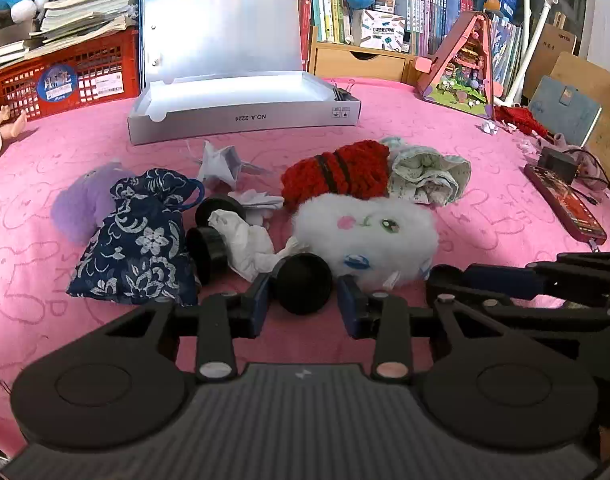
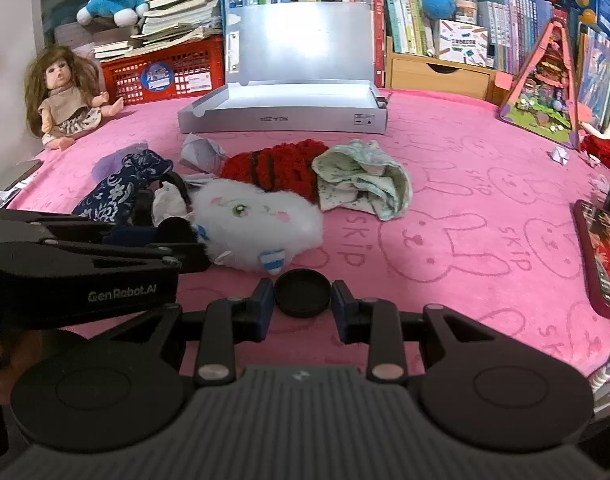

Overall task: Organize objects
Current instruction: 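Lift both held black discs and carry them toward the open silver box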

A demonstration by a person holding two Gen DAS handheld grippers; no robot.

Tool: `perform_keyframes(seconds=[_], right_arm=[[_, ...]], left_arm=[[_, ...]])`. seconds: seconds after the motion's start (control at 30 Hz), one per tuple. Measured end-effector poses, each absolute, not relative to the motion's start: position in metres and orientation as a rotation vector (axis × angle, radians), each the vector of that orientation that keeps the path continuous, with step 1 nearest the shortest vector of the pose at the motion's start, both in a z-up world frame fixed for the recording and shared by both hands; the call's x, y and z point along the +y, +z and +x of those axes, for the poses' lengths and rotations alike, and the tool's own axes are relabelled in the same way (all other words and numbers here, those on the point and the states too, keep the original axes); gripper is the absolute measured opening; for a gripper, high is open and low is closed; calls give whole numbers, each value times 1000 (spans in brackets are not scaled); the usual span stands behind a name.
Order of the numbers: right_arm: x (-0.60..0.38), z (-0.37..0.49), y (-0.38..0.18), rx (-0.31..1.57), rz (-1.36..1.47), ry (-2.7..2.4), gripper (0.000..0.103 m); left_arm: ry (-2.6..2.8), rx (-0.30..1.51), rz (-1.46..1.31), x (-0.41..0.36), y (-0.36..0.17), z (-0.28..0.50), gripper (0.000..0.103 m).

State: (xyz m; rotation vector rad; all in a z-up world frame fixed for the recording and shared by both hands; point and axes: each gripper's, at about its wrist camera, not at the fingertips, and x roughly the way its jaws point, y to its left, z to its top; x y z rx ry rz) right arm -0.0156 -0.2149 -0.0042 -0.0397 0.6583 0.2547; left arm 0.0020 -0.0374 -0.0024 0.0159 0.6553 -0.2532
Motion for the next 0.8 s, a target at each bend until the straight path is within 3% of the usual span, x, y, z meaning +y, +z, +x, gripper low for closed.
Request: perform_keyframes(seconds=[0.57, 0.8], right_arm=[[-219, -13, -3, 656, -16, 230, 36], [-218, -12, -5, 666, -13, 235, 36]], left_arm=[[-240, 609, 59, -42, -7, -4, 44], [-234, 600, 57, -40, -7, -6, 39]])
